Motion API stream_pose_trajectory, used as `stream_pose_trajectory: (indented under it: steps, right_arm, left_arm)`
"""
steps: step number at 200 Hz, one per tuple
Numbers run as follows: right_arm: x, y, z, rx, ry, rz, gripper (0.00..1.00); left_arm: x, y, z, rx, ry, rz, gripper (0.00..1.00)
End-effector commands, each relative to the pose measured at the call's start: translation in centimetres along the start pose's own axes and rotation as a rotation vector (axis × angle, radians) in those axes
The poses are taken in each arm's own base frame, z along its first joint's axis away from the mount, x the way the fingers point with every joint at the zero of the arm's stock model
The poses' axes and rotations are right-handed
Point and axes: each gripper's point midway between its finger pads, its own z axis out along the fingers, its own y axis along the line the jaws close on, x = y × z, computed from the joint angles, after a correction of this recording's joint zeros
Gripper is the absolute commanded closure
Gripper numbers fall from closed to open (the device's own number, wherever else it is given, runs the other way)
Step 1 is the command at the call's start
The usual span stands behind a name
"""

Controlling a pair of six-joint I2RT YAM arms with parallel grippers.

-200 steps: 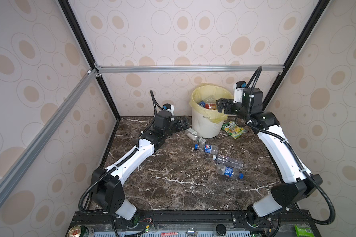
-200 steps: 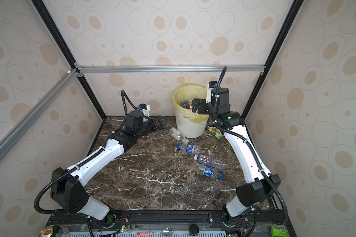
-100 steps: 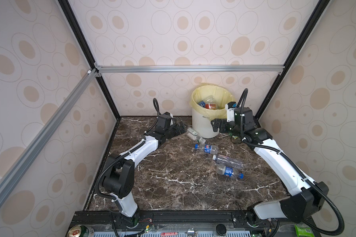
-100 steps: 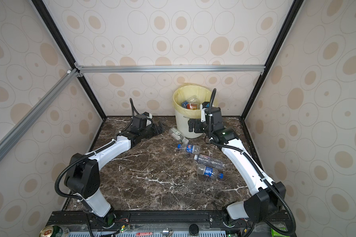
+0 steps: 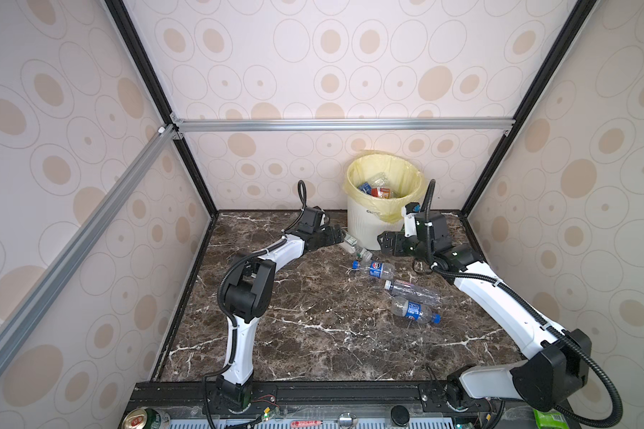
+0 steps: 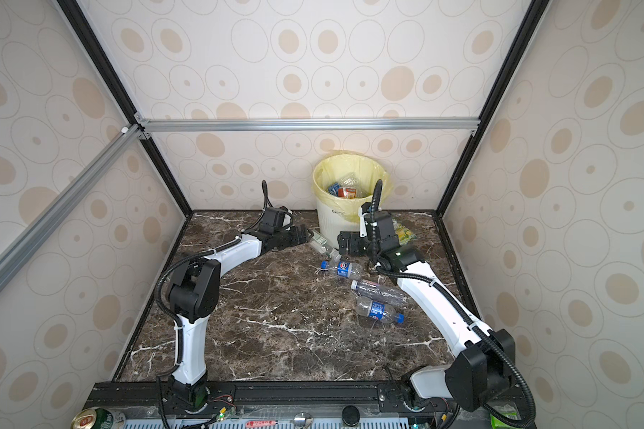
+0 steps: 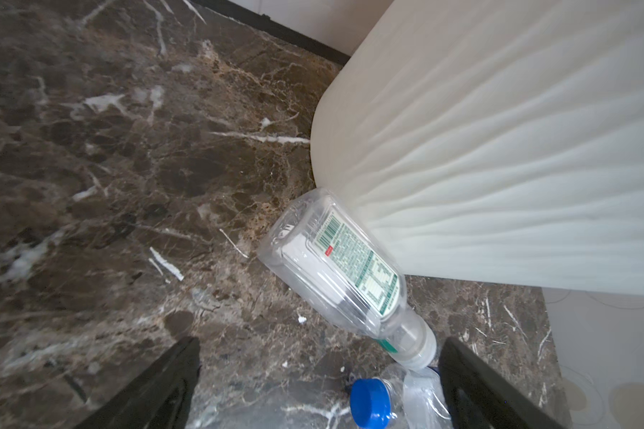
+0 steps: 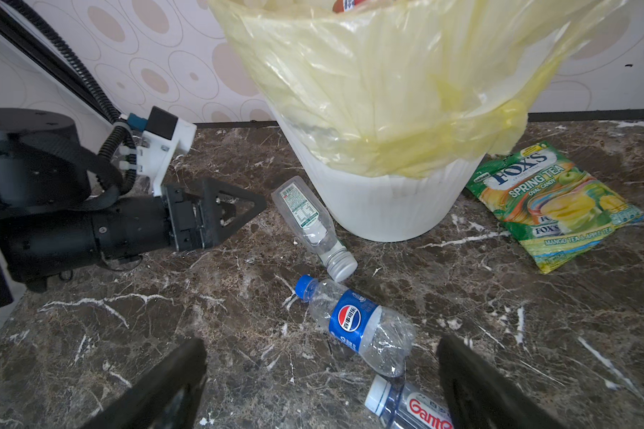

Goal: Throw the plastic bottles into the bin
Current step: 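Lower both grippers toward the clear green-label bottle beside the bin, then position the left gripper over the green-label bottle's body near the bin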

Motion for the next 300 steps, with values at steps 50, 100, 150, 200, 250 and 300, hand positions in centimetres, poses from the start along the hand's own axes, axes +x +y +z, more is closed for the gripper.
stream_pose_trajectory:
  steps: [50,100,150,200,250,300]
  right_arm:
    - [0.7,0.0,0.3,-0.010,-0.021,0.025,0.00]
    - [0.7,-0.3,0.5,0.003,-0.024,0.012,0.00]
    - [0.8,-0.2,1.0,0.001,-0.019,0.017,0.00]
    - [0.6,-0.2,0.5,-0.003,-0.028,0.018,0.00]
    - [1.0,-0.3,0.2,0.000,-0.030,0.024,0.00]
    - [1.1,-0.4,-0.3,0.002,-0.035,0.016,0.00]
  left_arm:
    - [-2.8,-1.9,3.4,0.144,-0.042,0.213,0.01]
    - [-1.6,-2.4,4.2,0.250,-0.028,0.271,0.01]
    - [-0.9,-4.1,2.3,0.353,-0.061,0.294,0.01]
    - [-0.5,-4.9,0.1,0.358,-0.082,0.295,0.01]
    - [2.0,-6.6,-0.9,0.376,-0.055,0.299,0.01]
    - [2.6,-7.0,-2.9,0.351,-0.101,0.317,0.01]
